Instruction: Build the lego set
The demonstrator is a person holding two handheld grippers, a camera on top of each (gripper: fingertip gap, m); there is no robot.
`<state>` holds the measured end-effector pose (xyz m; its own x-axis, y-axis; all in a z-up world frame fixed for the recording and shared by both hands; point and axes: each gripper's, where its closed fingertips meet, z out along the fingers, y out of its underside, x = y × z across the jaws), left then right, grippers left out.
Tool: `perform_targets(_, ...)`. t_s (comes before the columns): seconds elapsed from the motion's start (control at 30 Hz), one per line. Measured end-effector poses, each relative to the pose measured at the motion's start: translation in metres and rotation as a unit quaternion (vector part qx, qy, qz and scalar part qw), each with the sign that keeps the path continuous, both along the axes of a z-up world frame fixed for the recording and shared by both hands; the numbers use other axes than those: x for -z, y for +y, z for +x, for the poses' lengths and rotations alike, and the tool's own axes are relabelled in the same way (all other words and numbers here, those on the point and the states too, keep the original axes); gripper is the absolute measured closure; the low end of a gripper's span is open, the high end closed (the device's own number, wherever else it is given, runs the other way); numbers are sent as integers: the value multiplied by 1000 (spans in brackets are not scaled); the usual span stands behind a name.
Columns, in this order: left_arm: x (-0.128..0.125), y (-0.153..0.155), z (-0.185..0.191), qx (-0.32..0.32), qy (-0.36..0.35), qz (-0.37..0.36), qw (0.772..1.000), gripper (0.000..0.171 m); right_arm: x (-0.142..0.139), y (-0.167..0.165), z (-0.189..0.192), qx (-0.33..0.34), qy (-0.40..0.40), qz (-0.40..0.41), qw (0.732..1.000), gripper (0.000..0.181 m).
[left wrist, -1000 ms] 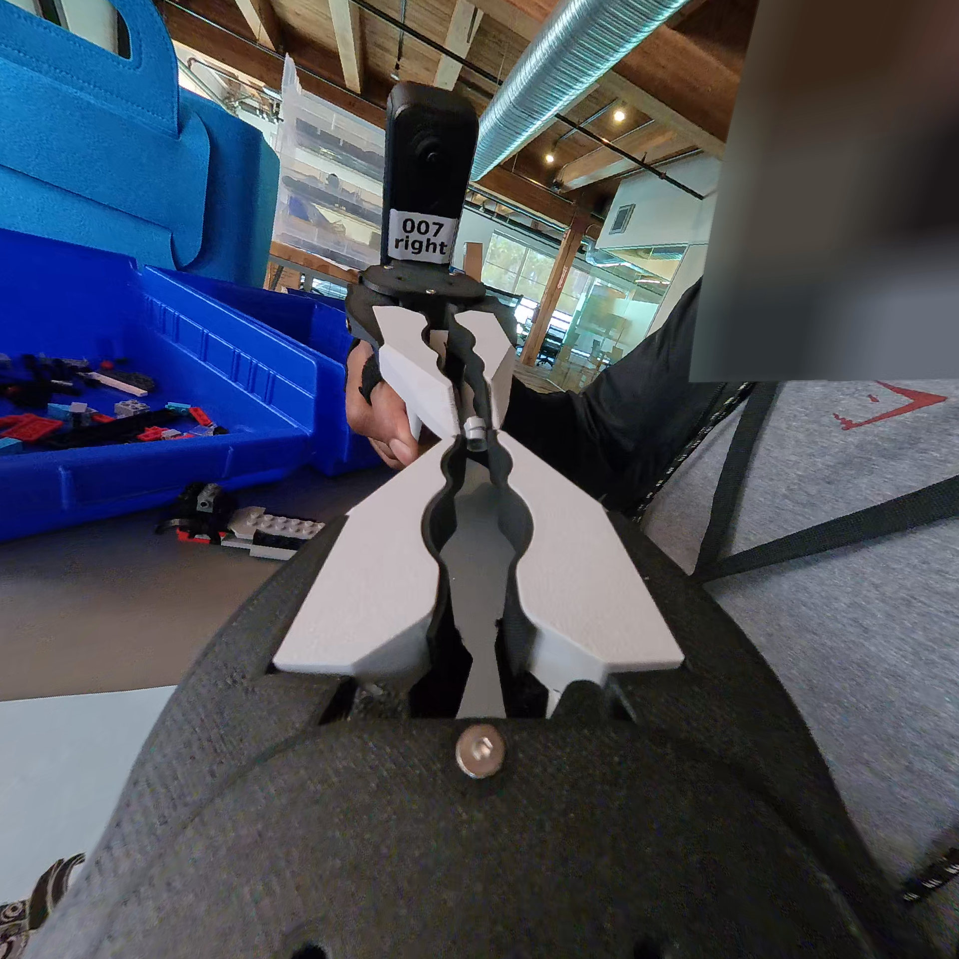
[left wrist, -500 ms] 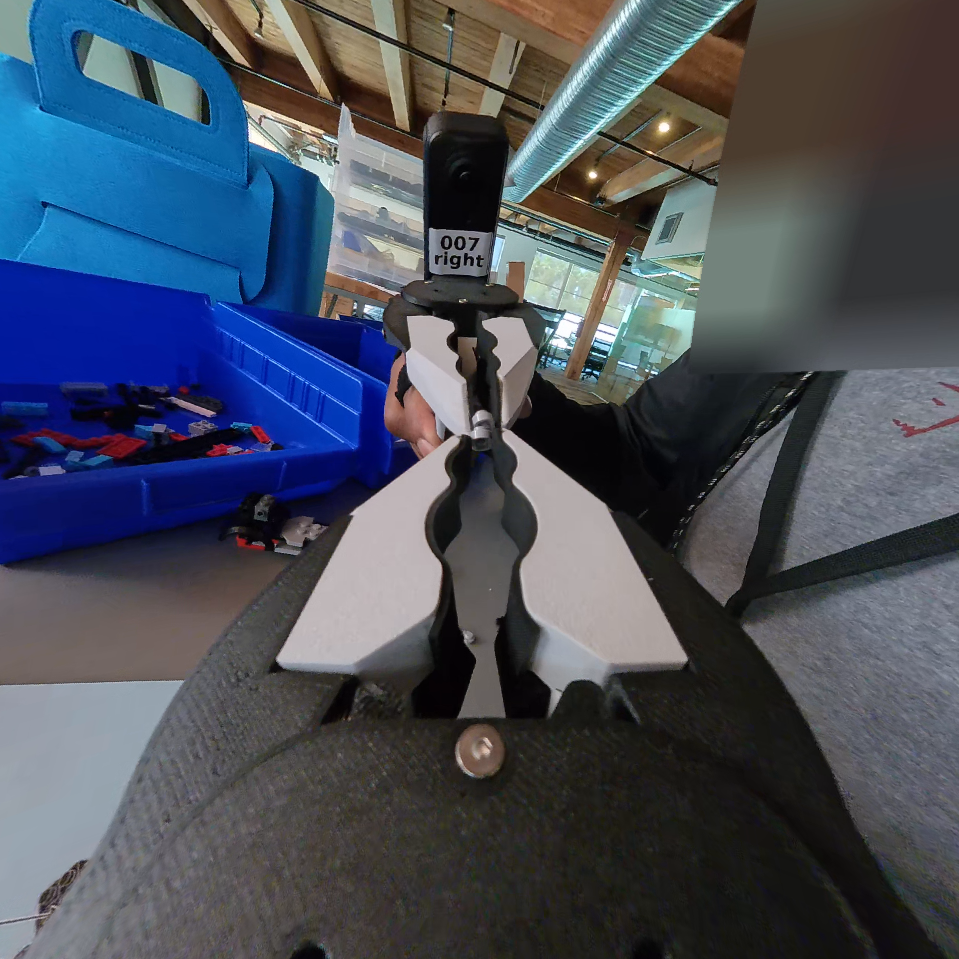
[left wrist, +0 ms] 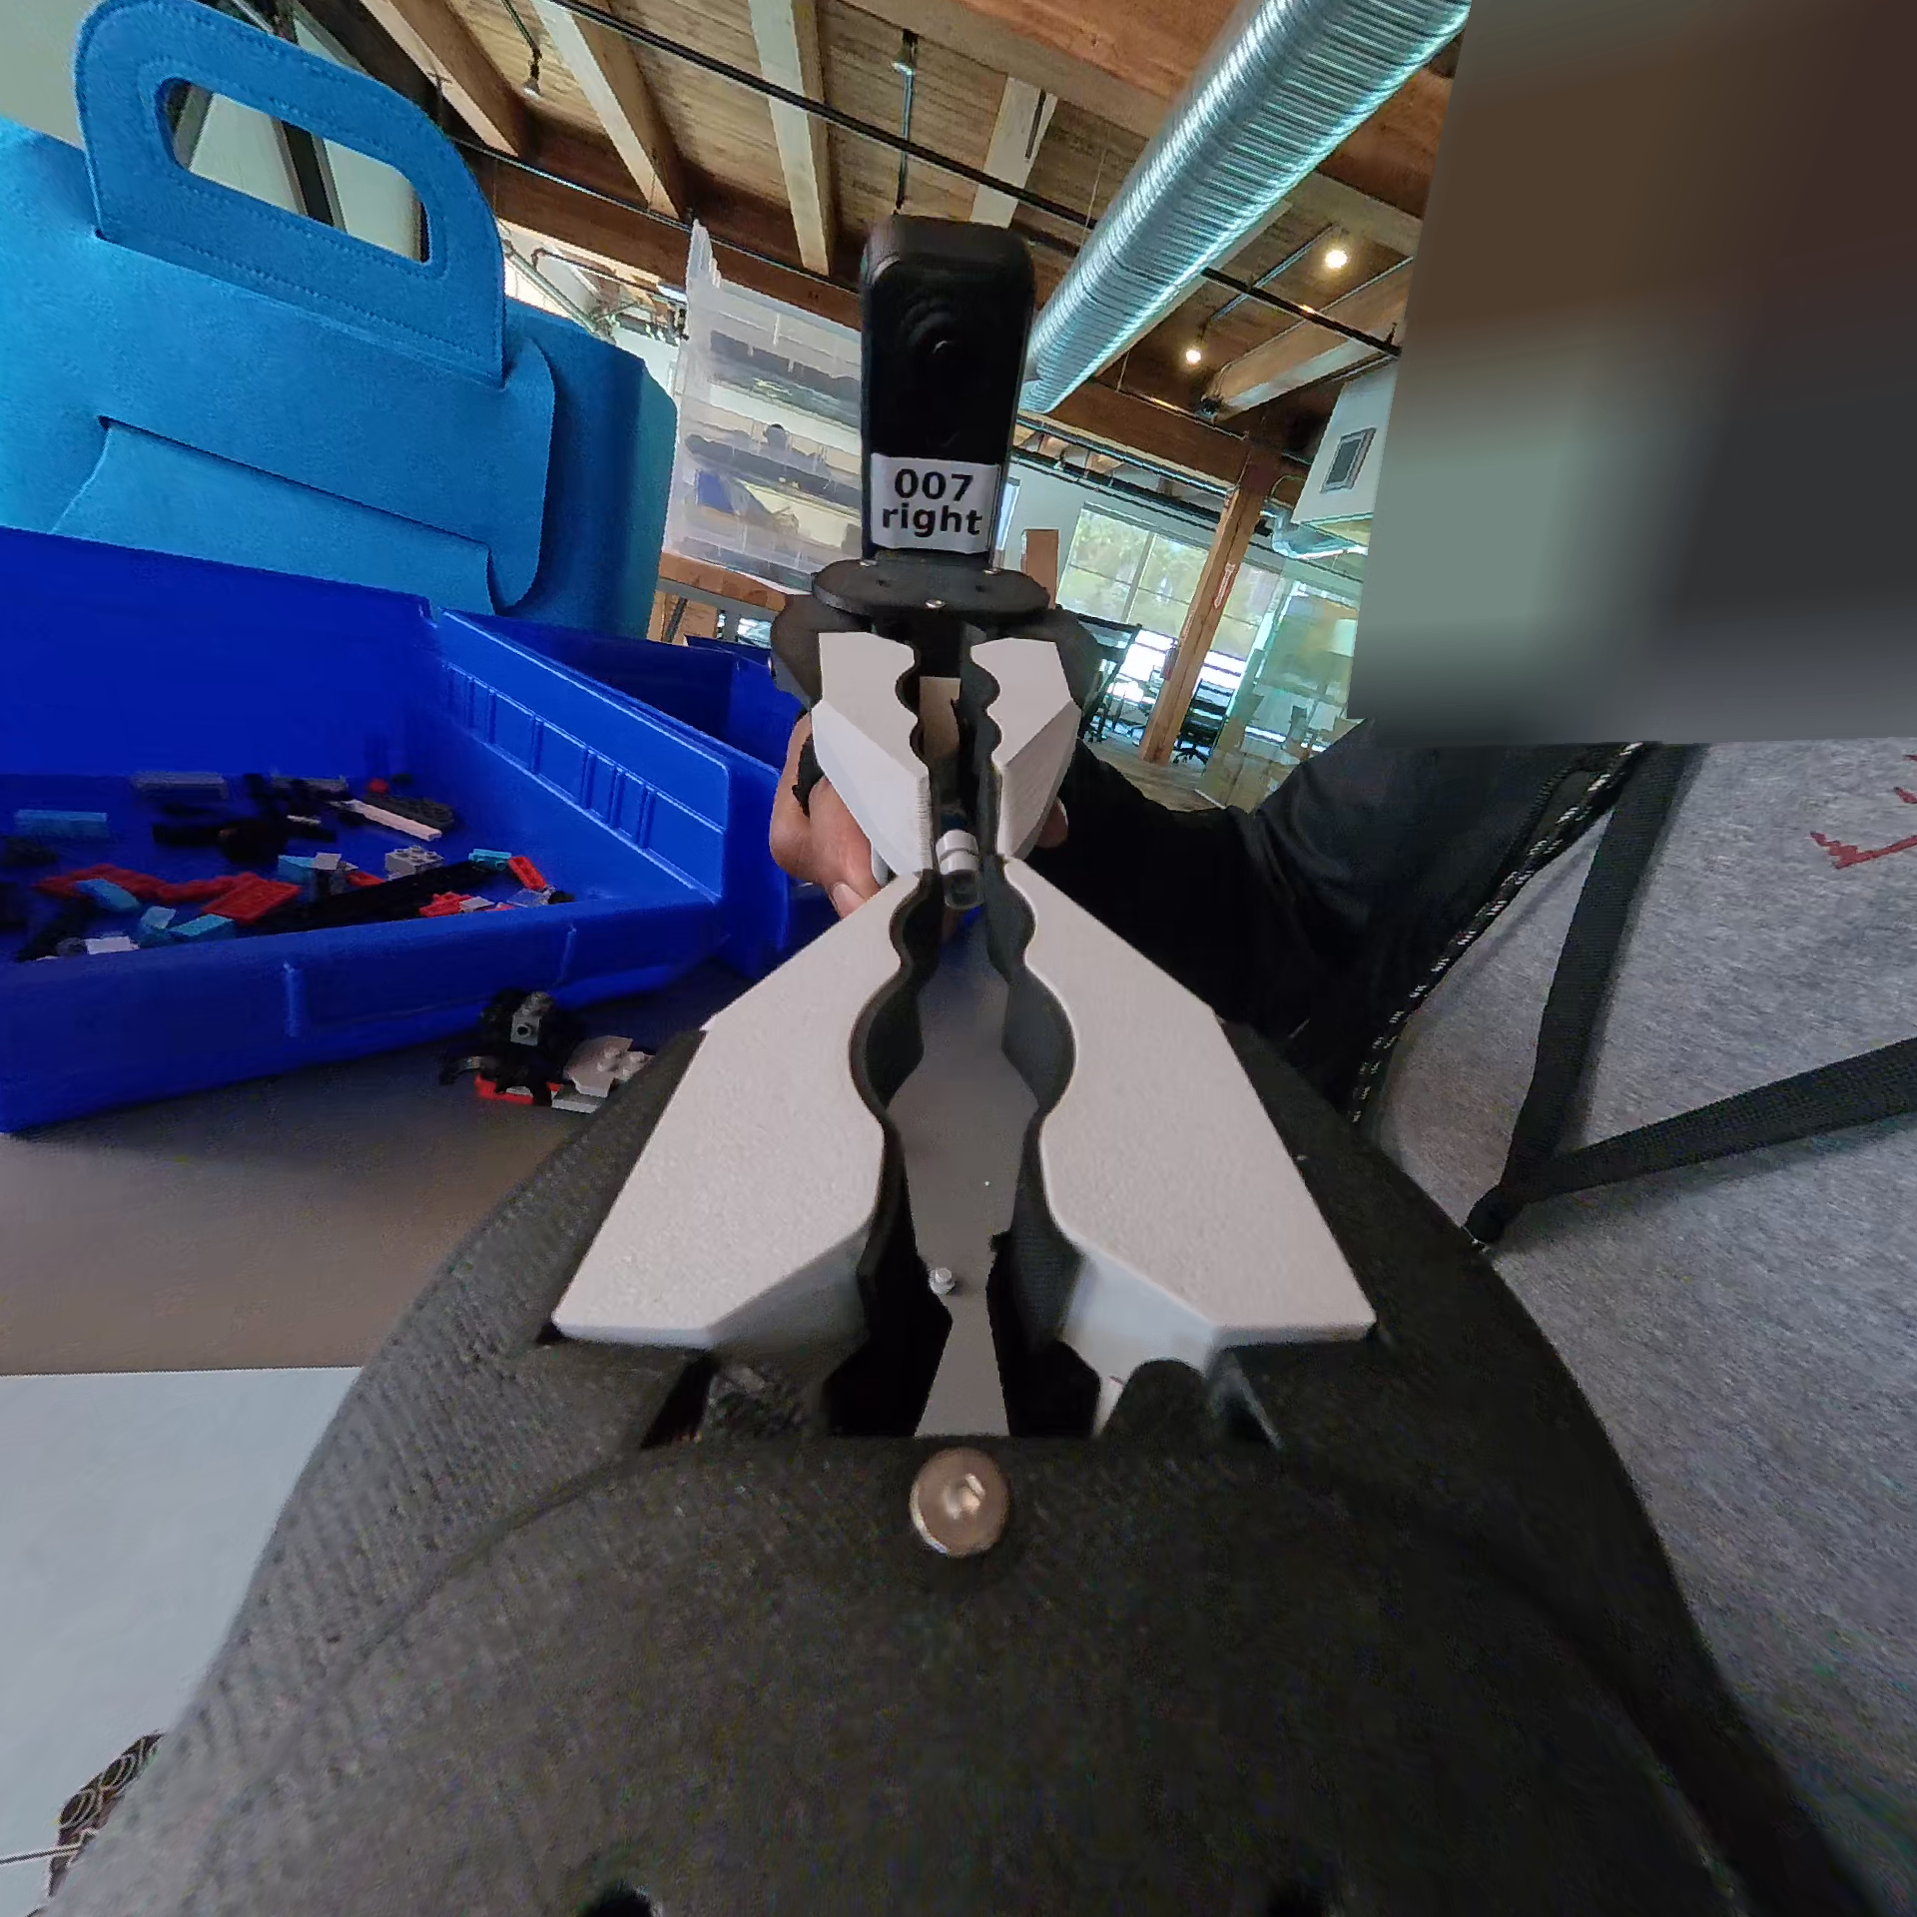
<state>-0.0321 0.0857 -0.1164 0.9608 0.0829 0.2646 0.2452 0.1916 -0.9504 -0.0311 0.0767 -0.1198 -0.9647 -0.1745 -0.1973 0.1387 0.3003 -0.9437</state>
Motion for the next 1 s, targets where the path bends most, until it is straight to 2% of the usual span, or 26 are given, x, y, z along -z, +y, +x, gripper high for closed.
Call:
perform_targets(0.7, -5, -3, -5, -27, 13, 20, 999, 163, 0, -7, -3, 14, -20, -20, 999, 173)
perform_targets(1.0, -6, -4, -7, -22, -9, 34, 999, 163, 1, -15, -3, 24, -26, -42, 999, 173)
